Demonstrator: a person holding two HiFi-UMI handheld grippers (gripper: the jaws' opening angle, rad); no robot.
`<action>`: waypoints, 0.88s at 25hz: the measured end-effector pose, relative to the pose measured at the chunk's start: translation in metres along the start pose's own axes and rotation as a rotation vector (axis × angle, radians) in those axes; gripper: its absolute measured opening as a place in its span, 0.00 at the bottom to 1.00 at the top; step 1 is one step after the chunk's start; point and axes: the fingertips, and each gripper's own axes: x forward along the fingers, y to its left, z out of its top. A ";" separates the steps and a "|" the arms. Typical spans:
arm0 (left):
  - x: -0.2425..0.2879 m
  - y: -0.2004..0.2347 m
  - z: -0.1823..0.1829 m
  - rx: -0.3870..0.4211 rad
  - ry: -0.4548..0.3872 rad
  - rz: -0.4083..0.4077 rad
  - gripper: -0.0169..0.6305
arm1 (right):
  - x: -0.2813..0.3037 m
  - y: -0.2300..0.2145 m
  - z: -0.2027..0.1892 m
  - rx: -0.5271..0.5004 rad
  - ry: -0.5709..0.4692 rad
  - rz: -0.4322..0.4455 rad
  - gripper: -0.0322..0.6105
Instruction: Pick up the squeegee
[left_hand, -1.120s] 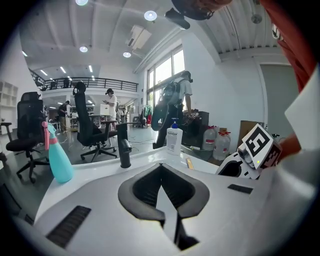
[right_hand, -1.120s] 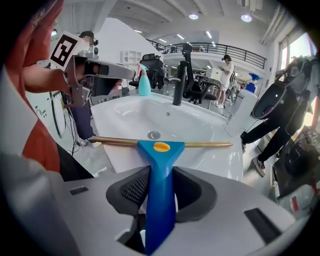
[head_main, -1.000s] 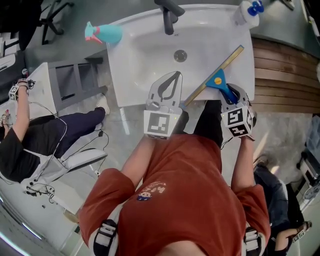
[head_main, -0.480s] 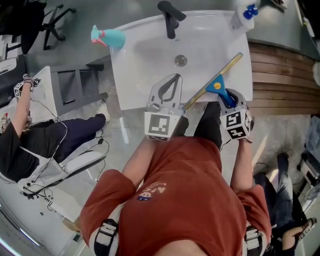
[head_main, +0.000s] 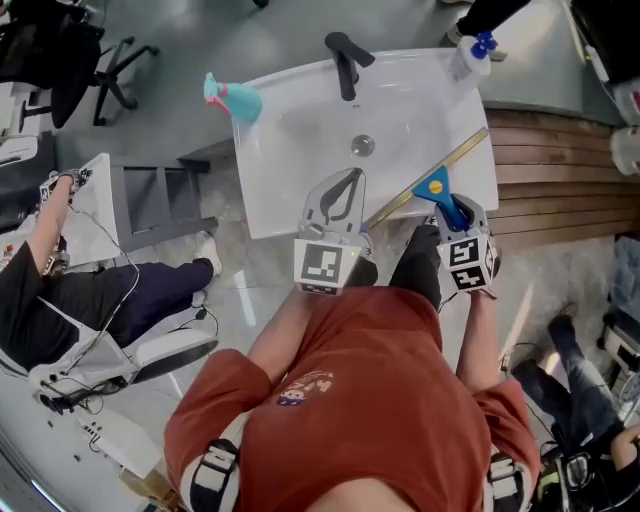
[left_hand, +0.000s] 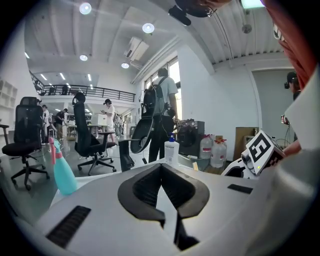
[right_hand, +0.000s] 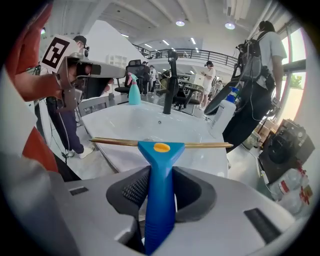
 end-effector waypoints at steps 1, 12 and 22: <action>-0.004 0.000 0.003 0.003 -0.007 -0.005 0.05 | -0.004 0.001 0.002 0.007 -0.006 -0.015 0.26; -0.039 0.003 0.042 -0.022 -0.100 -0.032 0.05 | -0.046 -0.006 0.035 0.130 -0.099 -0.201 0.26; -0.058 0.008 0.075 0.020 -0.179 -0.036 0.05 | -0.085 -0.023 0.065 0.305 -0.184 -0.375 0.26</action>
